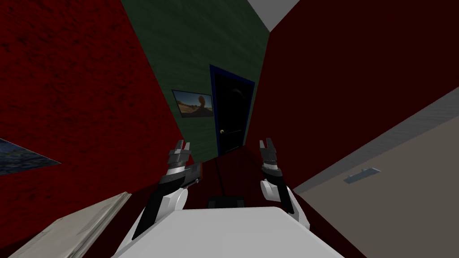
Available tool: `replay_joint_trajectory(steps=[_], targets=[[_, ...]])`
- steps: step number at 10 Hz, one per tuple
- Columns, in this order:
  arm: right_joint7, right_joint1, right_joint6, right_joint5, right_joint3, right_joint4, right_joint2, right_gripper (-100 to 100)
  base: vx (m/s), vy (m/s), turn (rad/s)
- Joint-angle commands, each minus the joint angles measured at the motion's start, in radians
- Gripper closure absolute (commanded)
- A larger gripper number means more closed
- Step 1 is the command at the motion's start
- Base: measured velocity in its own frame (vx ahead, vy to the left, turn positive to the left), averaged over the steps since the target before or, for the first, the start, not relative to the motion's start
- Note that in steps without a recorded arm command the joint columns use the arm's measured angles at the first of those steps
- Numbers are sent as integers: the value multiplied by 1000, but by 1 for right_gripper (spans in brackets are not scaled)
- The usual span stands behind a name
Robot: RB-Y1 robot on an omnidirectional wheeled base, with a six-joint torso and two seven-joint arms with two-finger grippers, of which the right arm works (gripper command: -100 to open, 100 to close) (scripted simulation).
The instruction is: Pull the door open
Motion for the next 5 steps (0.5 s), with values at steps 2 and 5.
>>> replay_joint_trajectory(steps=[2, 5], targets=[[-10, -28, 1, 14, -4, 62, -5, -100, 81, -10, 47], [-22, -66, -1, 32, -9, 145, -10, -100, 89, -10, 51]])
